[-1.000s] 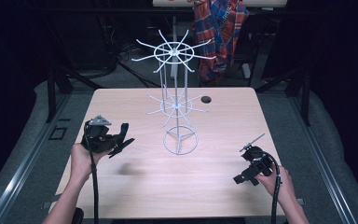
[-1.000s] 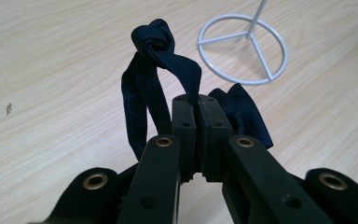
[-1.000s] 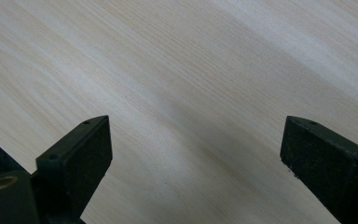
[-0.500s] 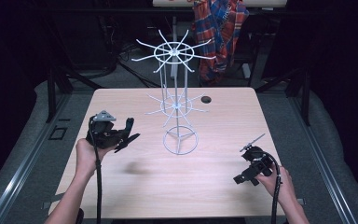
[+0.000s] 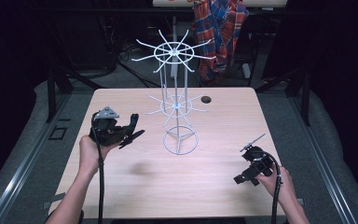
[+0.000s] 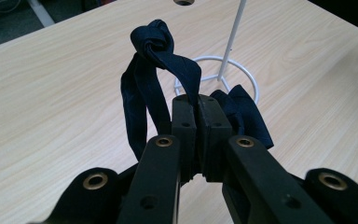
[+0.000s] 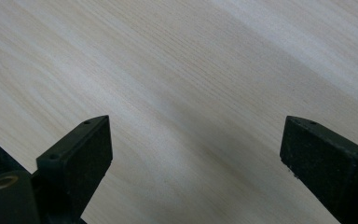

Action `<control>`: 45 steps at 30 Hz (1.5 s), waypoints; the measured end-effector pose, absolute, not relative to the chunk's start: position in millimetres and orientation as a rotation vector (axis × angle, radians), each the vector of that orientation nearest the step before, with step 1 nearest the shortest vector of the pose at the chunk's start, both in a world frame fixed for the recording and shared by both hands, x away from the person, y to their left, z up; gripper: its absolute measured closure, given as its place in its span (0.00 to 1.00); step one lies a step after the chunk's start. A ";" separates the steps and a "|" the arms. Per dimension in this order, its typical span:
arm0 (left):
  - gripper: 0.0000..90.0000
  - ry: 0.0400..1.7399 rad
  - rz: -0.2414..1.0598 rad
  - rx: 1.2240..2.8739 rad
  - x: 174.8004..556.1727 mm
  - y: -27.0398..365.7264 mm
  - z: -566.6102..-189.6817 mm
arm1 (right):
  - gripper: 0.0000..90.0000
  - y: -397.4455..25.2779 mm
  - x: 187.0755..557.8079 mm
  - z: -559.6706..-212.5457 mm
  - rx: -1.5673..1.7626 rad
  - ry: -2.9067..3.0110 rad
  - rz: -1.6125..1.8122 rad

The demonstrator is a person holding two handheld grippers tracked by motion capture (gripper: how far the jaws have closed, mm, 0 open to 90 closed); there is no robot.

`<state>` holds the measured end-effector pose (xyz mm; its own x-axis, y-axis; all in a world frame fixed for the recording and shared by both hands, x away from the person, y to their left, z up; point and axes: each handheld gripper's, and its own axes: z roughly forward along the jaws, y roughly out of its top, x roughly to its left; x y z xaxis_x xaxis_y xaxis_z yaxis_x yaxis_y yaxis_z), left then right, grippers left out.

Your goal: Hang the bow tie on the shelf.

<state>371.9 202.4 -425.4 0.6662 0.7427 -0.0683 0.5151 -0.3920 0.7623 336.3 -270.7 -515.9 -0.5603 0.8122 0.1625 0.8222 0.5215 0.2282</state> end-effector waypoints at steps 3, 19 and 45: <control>0.96 0.963 0.367 2.074 374.1 200.6 -423.2 | 0.10 -270.5 336.4 -516.0 -1.453 -2.708 -0.433; 0.96 0.925 0.382 2.055 378.4 190.7 -413.5 | 0.10 -270.5 336.0 -517.1 -1.462 -2.700 -0.452; 0.96 0.856 0.412 2.074 378.4 170.0 -405.2 | 0.10 -271.3 336.1 -517.1 -1.459 -2.699 -0.449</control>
